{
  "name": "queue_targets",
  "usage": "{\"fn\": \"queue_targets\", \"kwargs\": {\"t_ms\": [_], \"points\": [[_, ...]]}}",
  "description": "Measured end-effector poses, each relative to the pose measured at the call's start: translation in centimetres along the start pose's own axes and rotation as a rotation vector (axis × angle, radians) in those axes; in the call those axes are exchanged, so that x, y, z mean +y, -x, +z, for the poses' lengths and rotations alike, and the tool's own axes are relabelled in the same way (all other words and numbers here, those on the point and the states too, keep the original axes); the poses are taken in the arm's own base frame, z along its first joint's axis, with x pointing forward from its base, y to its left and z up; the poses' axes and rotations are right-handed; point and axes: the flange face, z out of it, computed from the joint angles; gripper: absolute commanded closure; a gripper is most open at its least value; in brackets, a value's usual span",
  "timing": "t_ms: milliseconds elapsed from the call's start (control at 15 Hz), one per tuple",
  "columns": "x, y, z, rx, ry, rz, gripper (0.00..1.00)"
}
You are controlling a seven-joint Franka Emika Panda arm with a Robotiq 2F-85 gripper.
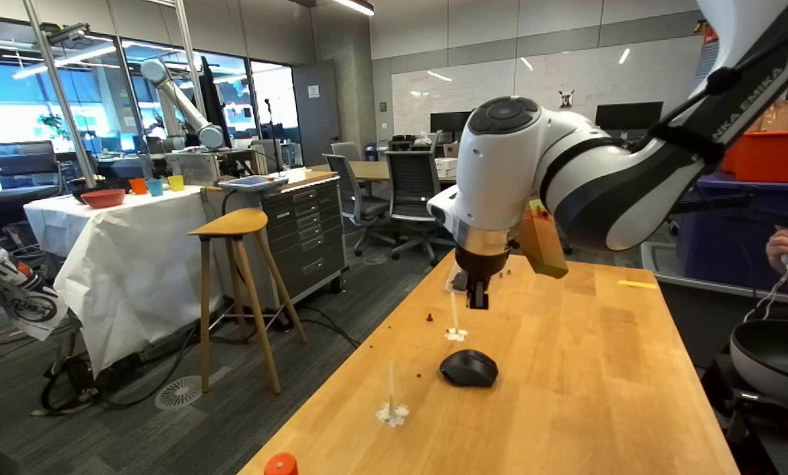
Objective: Press the click button on the mouse
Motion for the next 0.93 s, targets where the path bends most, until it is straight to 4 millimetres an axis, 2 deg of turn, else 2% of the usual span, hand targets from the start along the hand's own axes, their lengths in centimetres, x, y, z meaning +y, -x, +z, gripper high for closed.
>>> {"fn": "queue_targets", "kwargs": {"t_ms": [267, 600, 867, 933], "points": [[0.1, 1.6, -3.9, 0.027, -0.073, -0.042, 1.0], [0.6, 4.1, -7.7, 0.031, -0.316, -0.084, 1.0], [3.1, 6.2, -10.0, -0.049, -0.475, -0.118, 1.0], [4.0, 6.8, -10.6, -0.079, -0.485, -0.121, 0.95]]}}
